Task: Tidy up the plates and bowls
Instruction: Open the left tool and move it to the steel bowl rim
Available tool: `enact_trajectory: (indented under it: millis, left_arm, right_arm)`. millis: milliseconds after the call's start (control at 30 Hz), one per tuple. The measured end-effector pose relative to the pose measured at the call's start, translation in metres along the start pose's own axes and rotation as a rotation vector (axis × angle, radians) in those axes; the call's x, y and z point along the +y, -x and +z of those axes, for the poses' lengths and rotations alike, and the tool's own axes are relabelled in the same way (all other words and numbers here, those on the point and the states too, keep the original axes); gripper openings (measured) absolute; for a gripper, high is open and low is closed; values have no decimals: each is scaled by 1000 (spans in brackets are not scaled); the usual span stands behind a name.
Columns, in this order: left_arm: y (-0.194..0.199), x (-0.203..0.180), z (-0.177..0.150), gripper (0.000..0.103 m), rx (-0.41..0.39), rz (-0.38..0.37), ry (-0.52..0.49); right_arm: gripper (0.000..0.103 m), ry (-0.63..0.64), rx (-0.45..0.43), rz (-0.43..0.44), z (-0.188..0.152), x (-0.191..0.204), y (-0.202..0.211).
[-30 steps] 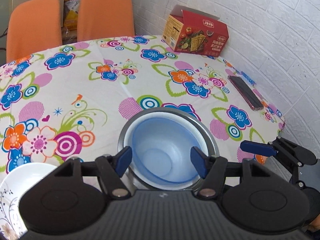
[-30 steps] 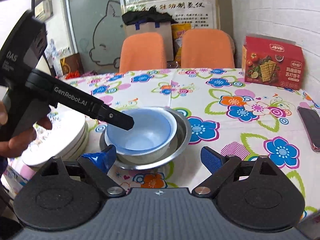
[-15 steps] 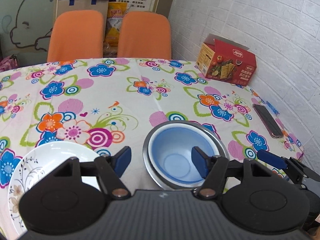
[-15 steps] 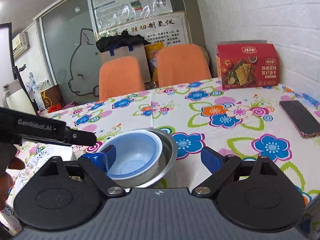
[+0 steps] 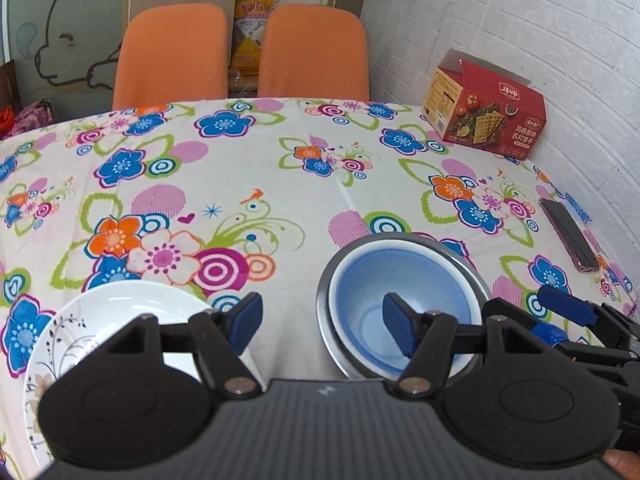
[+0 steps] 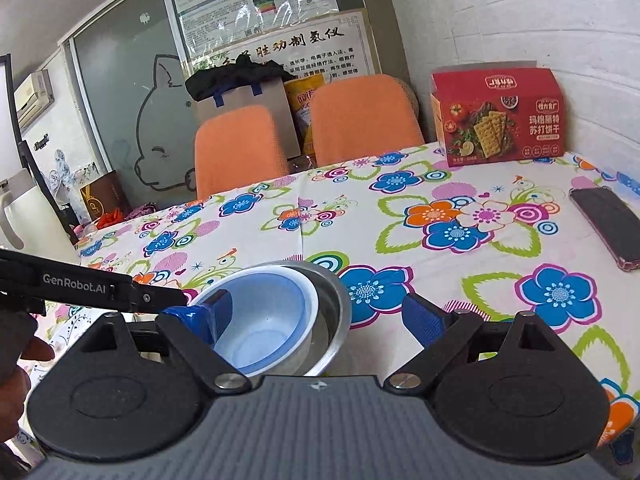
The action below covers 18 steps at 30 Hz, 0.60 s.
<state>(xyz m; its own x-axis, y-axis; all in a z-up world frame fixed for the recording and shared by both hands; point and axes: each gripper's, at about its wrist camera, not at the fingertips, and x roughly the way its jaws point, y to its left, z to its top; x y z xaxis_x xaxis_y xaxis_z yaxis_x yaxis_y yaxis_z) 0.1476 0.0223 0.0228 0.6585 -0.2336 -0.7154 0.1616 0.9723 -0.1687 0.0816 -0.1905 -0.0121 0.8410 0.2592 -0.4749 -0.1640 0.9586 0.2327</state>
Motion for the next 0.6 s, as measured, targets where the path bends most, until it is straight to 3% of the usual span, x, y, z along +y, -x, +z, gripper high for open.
enact_trajectory:
  millis: [600]
  left_arm:
    - [-35, -4, 10, 66, 78, 25, -38]
  right_arm:
    - [79, -4, 72, 39, 3, -4, -30]
